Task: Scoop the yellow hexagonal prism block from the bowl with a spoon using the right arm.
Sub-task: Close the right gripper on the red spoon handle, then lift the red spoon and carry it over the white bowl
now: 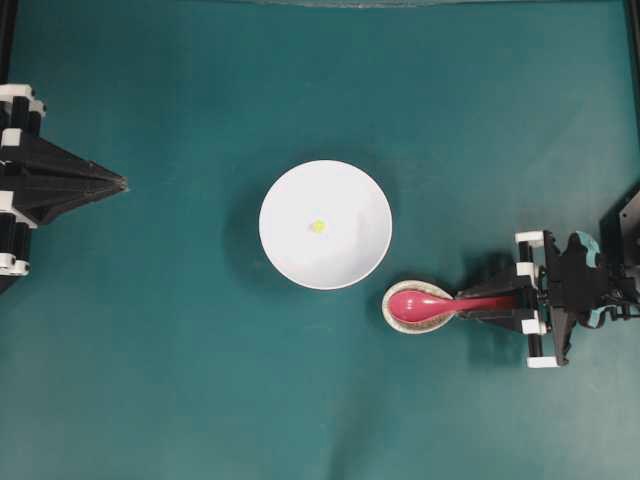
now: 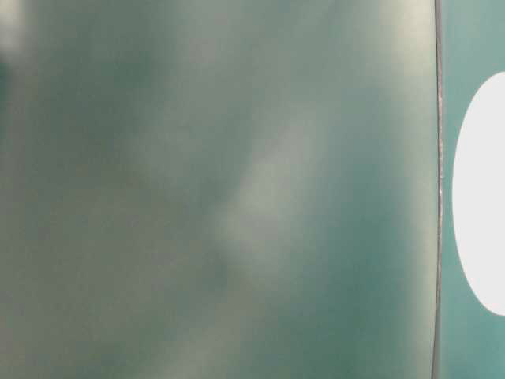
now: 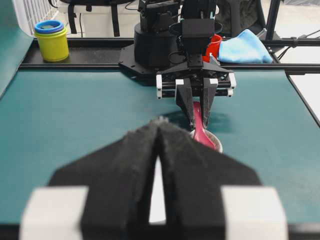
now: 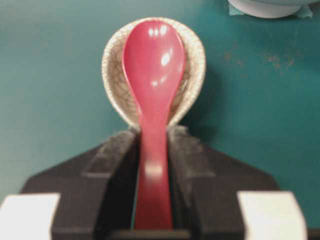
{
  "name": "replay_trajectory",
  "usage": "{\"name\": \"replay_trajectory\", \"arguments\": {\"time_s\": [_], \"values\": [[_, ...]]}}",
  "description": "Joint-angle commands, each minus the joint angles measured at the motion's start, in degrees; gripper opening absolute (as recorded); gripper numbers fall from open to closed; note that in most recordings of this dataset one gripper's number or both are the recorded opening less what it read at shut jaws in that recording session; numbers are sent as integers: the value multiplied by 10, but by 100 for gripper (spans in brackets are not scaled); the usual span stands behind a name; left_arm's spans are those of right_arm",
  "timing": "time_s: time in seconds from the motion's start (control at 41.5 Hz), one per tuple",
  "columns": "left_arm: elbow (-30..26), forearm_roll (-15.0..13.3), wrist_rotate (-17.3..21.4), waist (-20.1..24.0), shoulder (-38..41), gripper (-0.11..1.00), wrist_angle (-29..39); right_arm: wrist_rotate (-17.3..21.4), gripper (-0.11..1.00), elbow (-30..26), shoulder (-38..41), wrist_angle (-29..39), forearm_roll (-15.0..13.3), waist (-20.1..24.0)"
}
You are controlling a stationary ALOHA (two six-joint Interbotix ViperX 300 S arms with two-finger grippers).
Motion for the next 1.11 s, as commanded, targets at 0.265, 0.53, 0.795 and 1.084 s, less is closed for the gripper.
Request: {"name": "replay_trajectory", "arguments": {"time_s": [0.265, 0.53, 0.795, 1.084], "values": [[-12, 1, 3, 0, 4, 0, -3, -27, 25, 11, -95, 0, -1, 3], [-13, 1, -5, 0, 4, 0, -3, -81, 25, 4, -184, 60, 0, -11], [-14, 2, -7, 0, -1, 0, 12, -127, 25, -9, -288, 181, 0, -59], [-16, 1, -7, 0, -17, 0, 46, -177, 25, -54, -382, 375, 0, -149]]}}
